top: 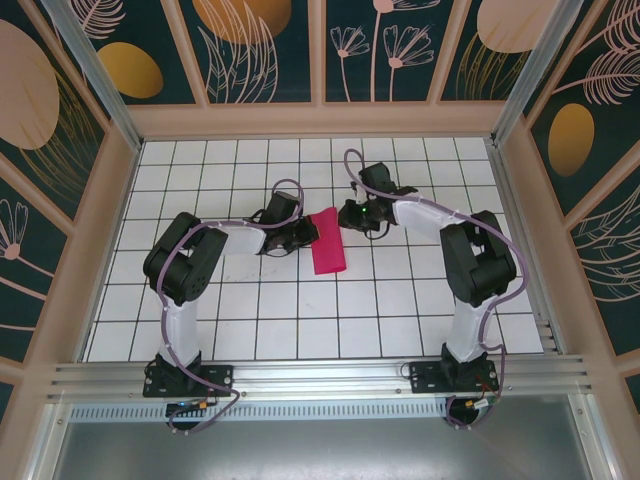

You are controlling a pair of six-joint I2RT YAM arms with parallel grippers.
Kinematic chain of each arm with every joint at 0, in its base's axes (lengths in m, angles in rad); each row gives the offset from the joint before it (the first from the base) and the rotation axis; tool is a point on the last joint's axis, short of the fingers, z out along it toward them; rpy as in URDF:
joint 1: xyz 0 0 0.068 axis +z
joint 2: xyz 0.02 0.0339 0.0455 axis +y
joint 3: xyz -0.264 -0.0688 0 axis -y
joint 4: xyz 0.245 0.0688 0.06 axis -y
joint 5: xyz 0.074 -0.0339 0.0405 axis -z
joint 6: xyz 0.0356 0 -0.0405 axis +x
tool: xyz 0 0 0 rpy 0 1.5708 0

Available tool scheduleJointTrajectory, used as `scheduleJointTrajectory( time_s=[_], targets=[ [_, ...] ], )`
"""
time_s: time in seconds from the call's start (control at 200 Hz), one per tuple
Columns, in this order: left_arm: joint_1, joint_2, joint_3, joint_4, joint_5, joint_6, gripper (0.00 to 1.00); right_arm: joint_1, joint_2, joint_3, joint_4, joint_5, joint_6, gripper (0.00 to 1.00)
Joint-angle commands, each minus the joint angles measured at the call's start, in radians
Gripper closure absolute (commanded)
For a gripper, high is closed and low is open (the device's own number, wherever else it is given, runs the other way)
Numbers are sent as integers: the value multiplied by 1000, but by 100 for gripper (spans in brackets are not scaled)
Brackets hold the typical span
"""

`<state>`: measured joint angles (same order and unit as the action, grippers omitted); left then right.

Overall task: Fold a paper plane with a square sheet of paper (pick it up from the middle)
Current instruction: Hold the square sheet of paper at the center of the table, then fold the square sheet of paper in half at the center of the table.

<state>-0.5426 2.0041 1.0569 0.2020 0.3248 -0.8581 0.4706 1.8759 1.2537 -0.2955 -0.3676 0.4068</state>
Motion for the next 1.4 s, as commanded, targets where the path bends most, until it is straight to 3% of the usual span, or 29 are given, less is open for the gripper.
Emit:
scheduleJointTrajectory(
  time_s=[0.0,0.185,0.595,1.121,1.396],
  targets=[
    [-3,73,-32,-130,-65,-9,95,16,-6,2,36,-83,13,88],
    [-3,77,-35,-133,-75,-20,98,37,83,64,4,-106,16,96],
    [-3,81,-33,-152,-87,-39,100,47,200,117,-50,-129,-10,97],
    [-3,94,-48,-210,-123,-49,100,-75,169,-51,-1,-179,-114,98],
    [-3,96,-53,-211,-121,-40,100,-130,76,-76,9,-164,-113,98]
  ],
)
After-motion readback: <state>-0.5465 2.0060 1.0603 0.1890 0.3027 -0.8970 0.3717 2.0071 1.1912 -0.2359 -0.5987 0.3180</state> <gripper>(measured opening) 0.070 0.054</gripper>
